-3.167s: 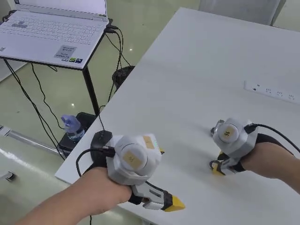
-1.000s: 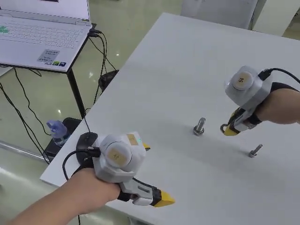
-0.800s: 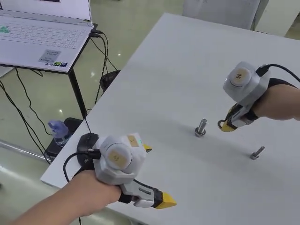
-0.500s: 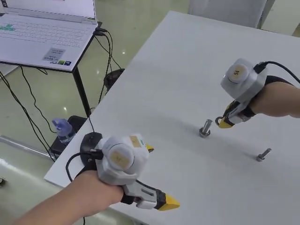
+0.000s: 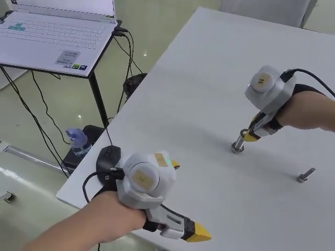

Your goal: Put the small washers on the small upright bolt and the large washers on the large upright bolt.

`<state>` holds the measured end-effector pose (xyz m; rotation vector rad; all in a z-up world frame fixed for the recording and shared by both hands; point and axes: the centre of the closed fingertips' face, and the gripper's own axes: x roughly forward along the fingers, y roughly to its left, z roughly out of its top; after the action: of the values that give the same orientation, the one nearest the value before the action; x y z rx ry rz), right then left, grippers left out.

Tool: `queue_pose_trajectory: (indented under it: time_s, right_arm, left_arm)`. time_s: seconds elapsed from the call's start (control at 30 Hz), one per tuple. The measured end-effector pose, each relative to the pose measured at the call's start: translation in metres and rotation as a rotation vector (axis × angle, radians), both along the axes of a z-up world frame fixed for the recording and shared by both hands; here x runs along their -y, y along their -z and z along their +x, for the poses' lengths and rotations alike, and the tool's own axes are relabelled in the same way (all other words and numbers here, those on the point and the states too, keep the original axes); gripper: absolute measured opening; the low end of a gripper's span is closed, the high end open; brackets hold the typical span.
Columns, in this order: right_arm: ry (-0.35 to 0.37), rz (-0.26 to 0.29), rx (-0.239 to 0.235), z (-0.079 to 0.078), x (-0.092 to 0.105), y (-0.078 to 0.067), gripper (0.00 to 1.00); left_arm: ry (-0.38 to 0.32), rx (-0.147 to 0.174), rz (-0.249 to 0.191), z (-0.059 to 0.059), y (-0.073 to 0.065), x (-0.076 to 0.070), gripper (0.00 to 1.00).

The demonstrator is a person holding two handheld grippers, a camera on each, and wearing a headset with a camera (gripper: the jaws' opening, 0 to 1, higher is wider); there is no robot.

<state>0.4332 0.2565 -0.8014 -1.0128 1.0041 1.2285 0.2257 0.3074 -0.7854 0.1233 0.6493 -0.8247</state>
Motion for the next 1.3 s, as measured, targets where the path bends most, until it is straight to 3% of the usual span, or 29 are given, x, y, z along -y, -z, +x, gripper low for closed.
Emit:
queue_pose_trajectory:
  time_s: [0.9,1.3]
  right_arm:
    - [-0.019,-0.053,-0.007,0.001,-0.003,0.024,0.22]
    - [-0.011,-0.081,-0.022,0.003,-0.004,0.041,0.22]
  left_arm:
    - [-0.005,-0.013,0.002,-0.001,0.004,-0.008,0.97]
    - [0.0,-0.02,0.005,-0.002,0.004,-0.012,0.95]
